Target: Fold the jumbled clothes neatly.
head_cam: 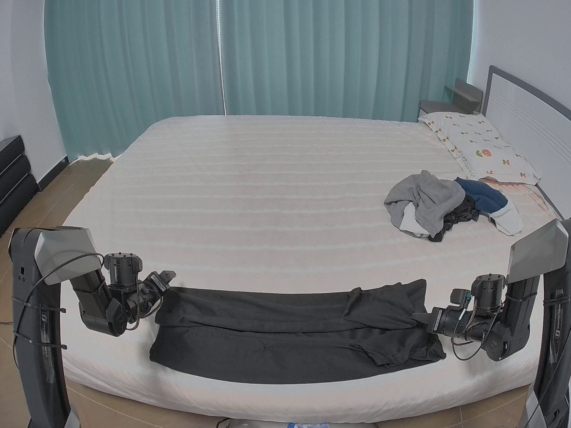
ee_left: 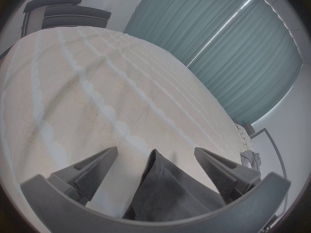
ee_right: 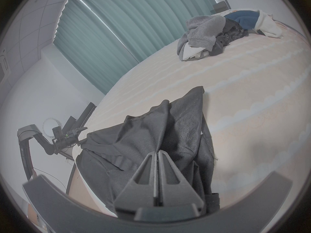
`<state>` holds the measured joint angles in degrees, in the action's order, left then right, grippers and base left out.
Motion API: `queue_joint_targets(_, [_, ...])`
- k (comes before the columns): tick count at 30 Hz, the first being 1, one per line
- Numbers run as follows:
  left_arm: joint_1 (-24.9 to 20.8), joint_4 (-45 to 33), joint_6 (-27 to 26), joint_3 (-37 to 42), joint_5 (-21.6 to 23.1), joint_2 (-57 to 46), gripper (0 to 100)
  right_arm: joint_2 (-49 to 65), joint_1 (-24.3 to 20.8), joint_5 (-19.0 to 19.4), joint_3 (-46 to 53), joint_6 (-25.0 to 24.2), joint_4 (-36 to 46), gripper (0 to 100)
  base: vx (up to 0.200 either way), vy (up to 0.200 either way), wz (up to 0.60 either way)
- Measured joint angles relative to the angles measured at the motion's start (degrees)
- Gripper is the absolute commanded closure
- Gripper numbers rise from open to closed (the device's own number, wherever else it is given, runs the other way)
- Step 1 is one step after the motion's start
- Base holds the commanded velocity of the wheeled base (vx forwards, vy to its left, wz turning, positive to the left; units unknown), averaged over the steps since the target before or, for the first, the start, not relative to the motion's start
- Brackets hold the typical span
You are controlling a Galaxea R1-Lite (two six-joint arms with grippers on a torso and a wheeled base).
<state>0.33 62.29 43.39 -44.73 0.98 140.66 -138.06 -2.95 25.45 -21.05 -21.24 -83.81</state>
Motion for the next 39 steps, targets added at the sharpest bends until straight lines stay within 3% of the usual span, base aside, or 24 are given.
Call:
queue_joint_targets(16, [0.0, -0.1, 0.0, 0.0, 0.0, -0.1, 0, -0.2, 0.5, 0.0, 2.3, 3.3, 0.0, 100, 0.000, 0.000, 0.00])
queue_joint_targets(17, [0.0, -0.2, 0.1, 0.0, 0.1, -0.2, 0, -0.2, 0.6, 0.0, 2.3, 3.4, 0.0, 0, 0.000, 0.000, 0.00])
queue_joint_targets(27, [0.1, -1.1, 0.1, 2.9, 0.4, -3.2, 0, 1.2, 1.2, -1.0, 1.6, 1.7, -0.6, 0, 0.000, 0.000, 0.00])
queue_joint_targets(33, [-1.2, -7.0, 0.1, 4.5, 0.1, -7.2, 0, 5.3, 1.2, -4.0, 0.7, -5.3, 0.0, 0, 0.000, 0.000, 0.00])
queue_joint_targets(39, [-2.1, -8.2, 0.5, 8.5, -0.2, -10.3, 0, 9.1, 0.2, -7.6, -0.7, -6.6, 3.4, 0, 0.000, 0.000, 0.00])
